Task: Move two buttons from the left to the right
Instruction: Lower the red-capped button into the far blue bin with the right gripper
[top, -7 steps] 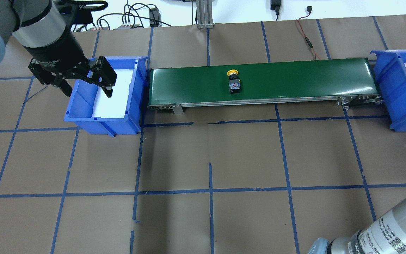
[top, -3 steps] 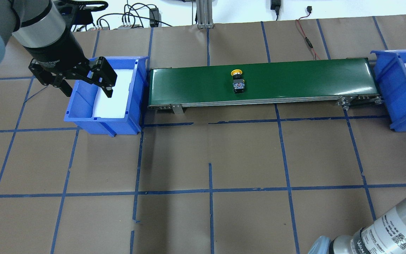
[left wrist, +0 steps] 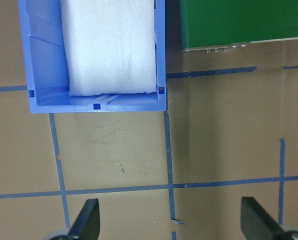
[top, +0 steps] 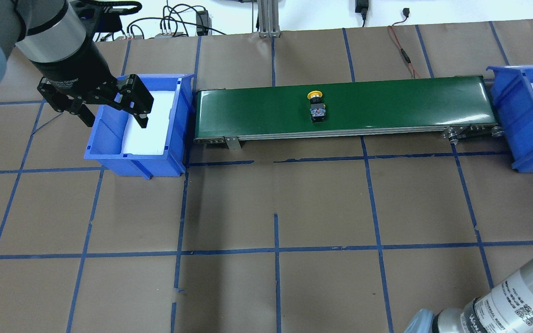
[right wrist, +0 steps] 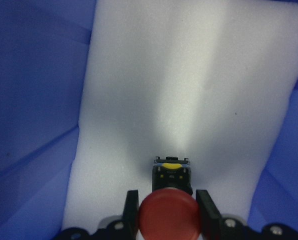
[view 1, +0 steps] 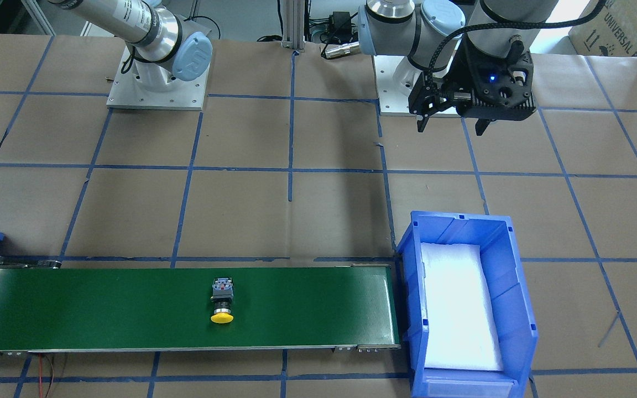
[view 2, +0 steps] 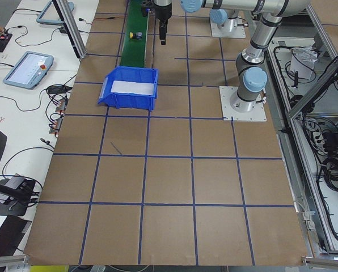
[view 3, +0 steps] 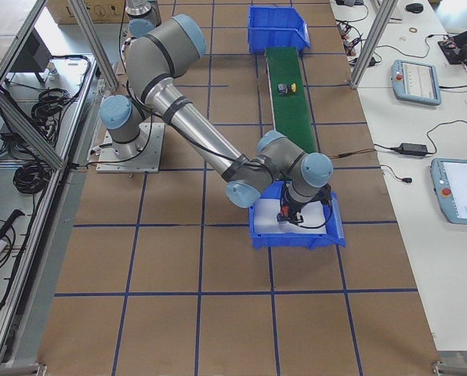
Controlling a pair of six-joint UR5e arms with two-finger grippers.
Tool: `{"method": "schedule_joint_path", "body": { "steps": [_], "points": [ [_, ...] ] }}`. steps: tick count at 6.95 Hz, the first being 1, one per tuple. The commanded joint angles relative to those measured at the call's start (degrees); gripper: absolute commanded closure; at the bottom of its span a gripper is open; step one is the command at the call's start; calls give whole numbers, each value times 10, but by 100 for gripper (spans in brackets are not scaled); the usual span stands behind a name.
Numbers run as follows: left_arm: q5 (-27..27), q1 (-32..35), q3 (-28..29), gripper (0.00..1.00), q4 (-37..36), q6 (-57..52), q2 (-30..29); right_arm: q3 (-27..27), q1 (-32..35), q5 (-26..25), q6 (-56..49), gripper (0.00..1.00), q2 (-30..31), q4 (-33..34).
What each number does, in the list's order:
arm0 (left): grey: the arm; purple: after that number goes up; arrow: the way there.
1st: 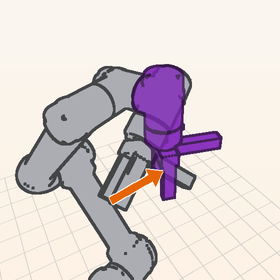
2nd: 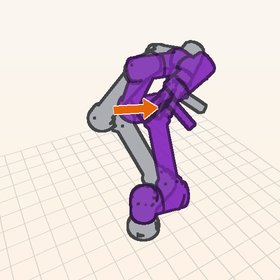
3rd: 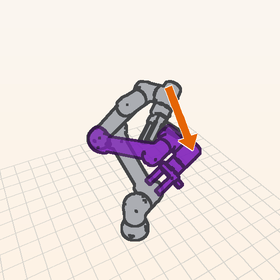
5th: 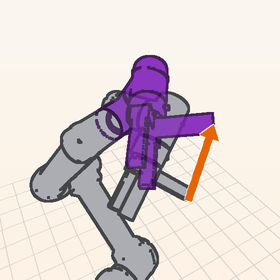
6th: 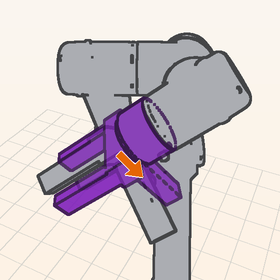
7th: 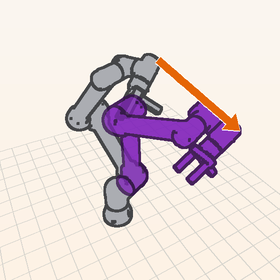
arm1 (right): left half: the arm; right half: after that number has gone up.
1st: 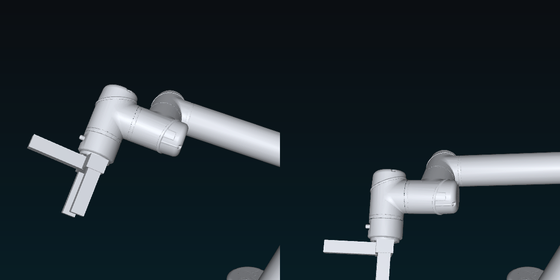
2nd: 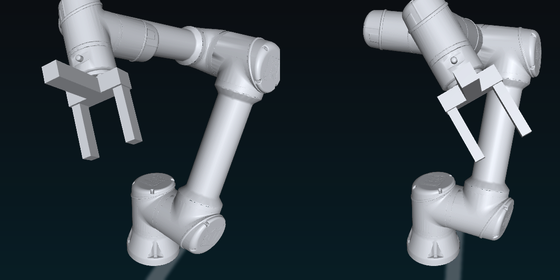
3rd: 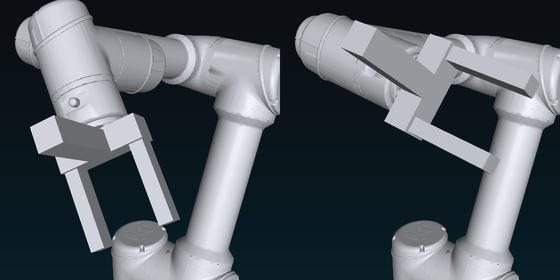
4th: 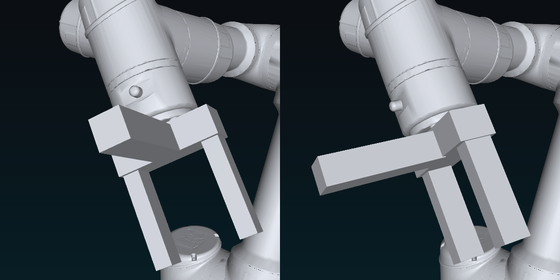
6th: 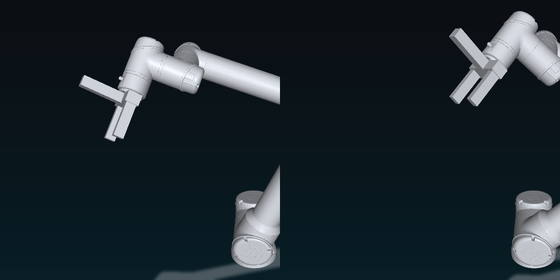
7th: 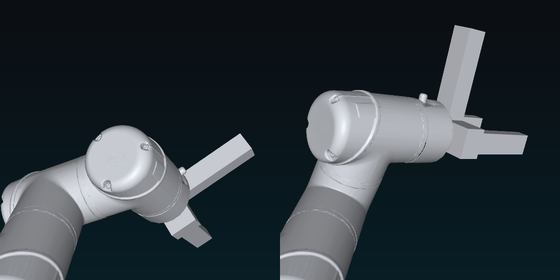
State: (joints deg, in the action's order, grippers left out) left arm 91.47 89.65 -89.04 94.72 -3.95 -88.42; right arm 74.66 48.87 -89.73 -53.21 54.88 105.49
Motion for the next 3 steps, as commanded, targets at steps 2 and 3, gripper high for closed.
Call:
{"method": "schedule_joint_path", "body": {
  "steps": [2, 3],
  "points": [
    [-3, -1, 1, 0, 1, 0, 0, 2, 0, -1, 0, 0, 4, 31],
    [-2, -1, 1, 0, 2, 0, 0, 0, 0, 0, 4, 0, 11, 29]
  ]
}}
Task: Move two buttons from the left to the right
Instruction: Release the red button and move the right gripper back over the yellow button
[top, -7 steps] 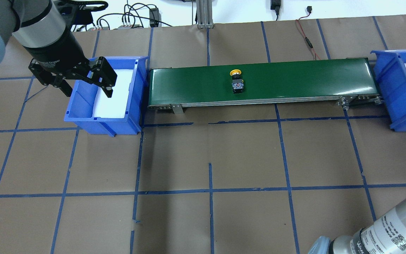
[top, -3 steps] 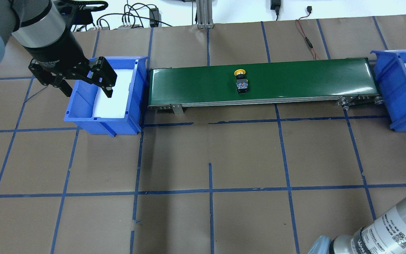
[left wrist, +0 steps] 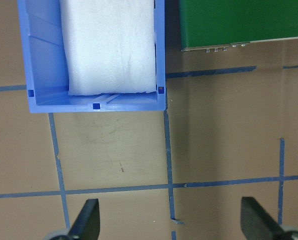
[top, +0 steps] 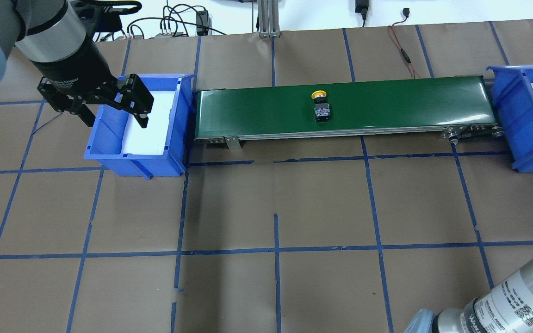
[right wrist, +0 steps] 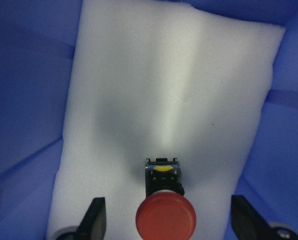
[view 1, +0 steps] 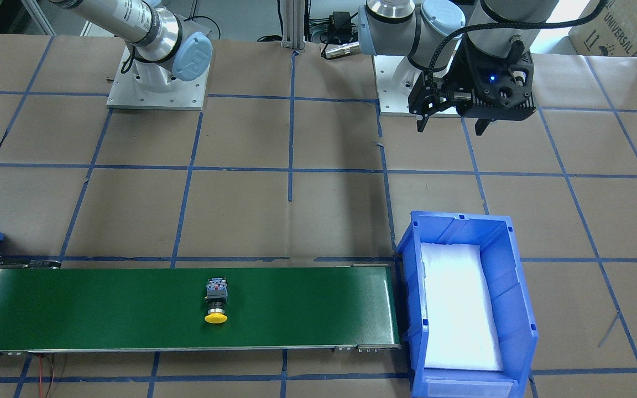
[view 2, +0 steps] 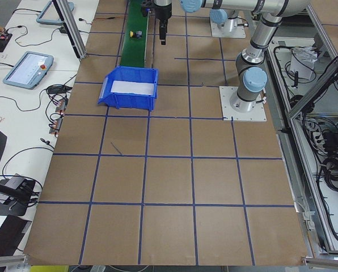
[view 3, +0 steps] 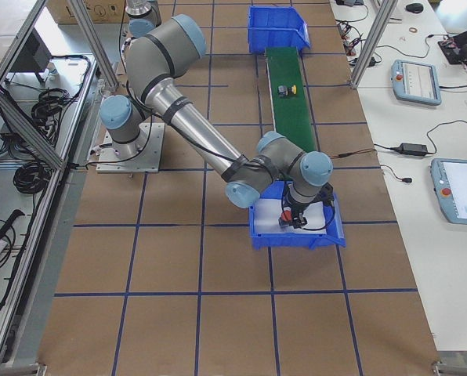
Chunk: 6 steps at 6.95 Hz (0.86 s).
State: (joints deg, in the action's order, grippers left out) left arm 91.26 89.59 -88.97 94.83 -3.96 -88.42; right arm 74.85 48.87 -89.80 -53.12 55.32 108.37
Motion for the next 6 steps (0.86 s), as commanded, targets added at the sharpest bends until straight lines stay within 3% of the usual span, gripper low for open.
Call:
{"method": "schedule_joint_path", "body": {
  "steps": [1, 3, 6],
  "points": [
    [-1, 0, -1, 0, 1, 0, 0, -1, 7, 7, 13, 0, 39, -8],
    [-1, 0, 0, 0, 1, 0, 0, 4, 85, 7, 73, 0, 120, -65],
    [-1, -1, 0, 0, 1, 0, 0, 59, 214, 9, 257, 0, 141, -72]
  ]
}}
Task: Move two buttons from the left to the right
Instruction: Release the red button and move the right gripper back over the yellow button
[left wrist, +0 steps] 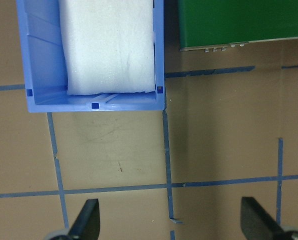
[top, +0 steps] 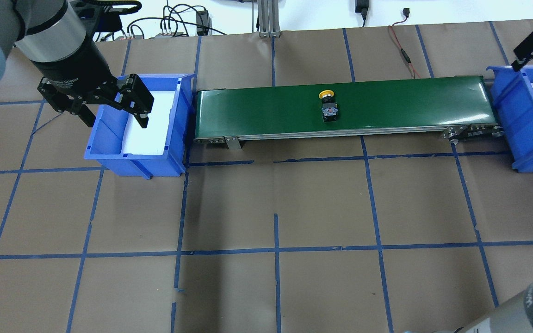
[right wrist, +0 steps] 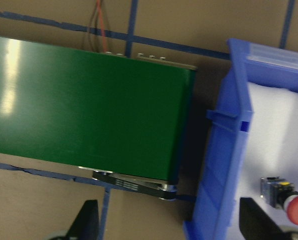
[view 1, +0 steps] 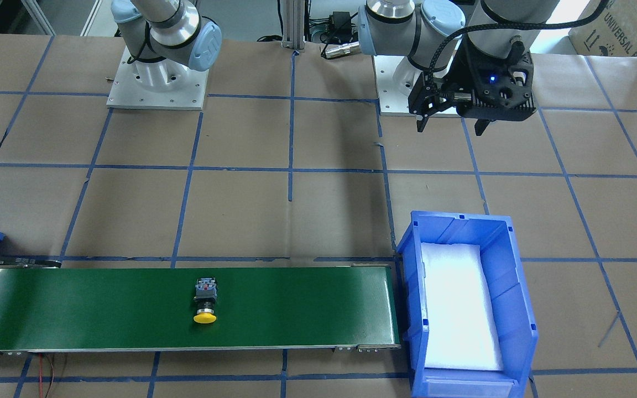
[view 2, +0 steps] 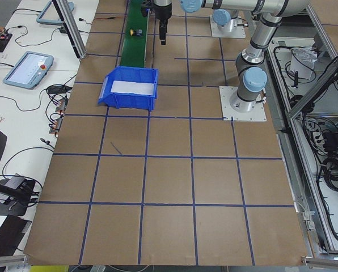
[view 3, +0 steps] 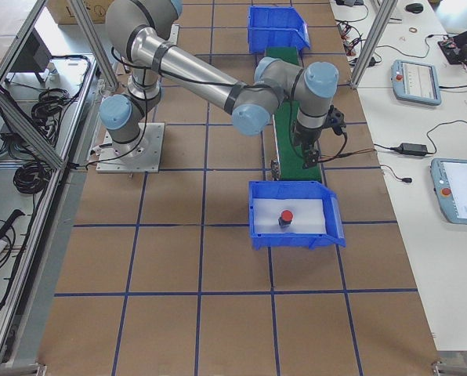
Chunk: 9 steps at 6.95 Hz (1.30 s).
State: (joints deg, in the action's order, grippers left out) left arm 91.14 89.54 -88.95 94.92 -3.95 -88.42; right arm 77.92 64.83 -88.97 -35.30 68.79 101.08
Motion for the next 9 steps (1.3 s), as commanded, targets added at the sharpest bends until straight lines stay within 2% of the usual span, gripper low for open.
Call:
{"method": "schedule_joint_path", "body": {
  "steps": [1, 2, 4, 5, 6, 9],
  "points": [
    [0, -1, -1, 0, 0, 0, 0, 41, 111, -5, 150, 0, 10, 3],
    [1, -2, 0, 0, 0, 0, 0, 54, 145, -6, 207, 0, 15, 3],
    [1, -2, 0, 0, 0, 0, 0, 68, 155, 0, 232, 0, 19, 10],
    [0, -2, -1, 0, 0, 0, 0, 69, 179, 1, 237, 0, 24, 12],
    [1, -2, -1, 0, 0, 0, 0, 72, 218, -8, 289, 0, 23, 28],
    [1, -2, 0, 0, 0, 0, 0, 87, 234, 0, 319, 0, 12, 73]
  ]
}}
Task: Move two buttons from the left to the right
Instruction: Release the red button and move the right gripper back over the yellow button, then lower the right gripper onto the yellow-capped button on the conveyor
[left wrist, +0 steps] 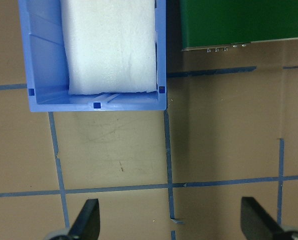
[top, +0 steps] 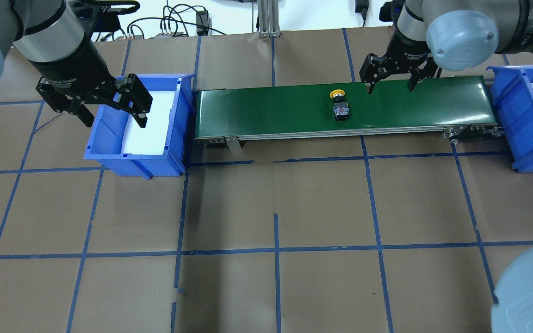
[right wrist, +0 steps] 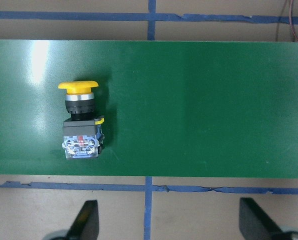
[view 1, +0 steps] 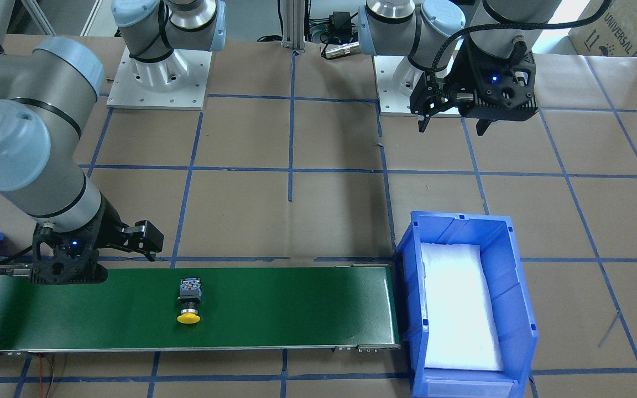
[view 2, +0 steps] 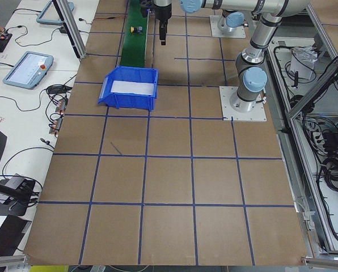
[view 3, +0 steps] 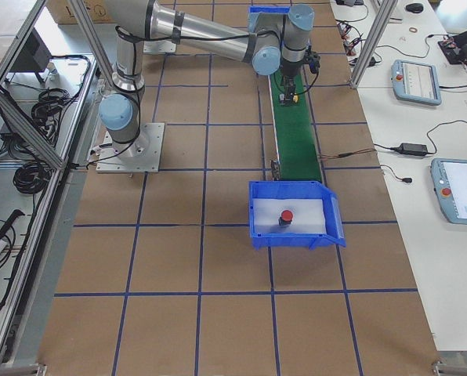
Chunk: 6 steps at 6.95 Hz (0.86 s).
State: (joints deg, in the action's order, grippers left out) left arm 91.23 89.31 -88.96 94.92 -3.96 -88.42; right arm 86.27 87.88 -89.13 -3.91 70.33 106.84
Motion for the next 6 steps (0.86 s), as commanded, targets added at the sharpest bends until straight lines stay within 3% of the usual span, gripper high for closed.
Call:
{"method": "schedule_joint_path", "body": {
  "steps": [1, 6],
  "points": [
    [0, 0, 0, 0, 0, 0, 0, 4, 5, 3, 6, 0, -13, 29],
    [0, -2, 0, 0, 0, 0, 0, 49, 17, 1, 36, 2, -45, 119]
  ]
}}
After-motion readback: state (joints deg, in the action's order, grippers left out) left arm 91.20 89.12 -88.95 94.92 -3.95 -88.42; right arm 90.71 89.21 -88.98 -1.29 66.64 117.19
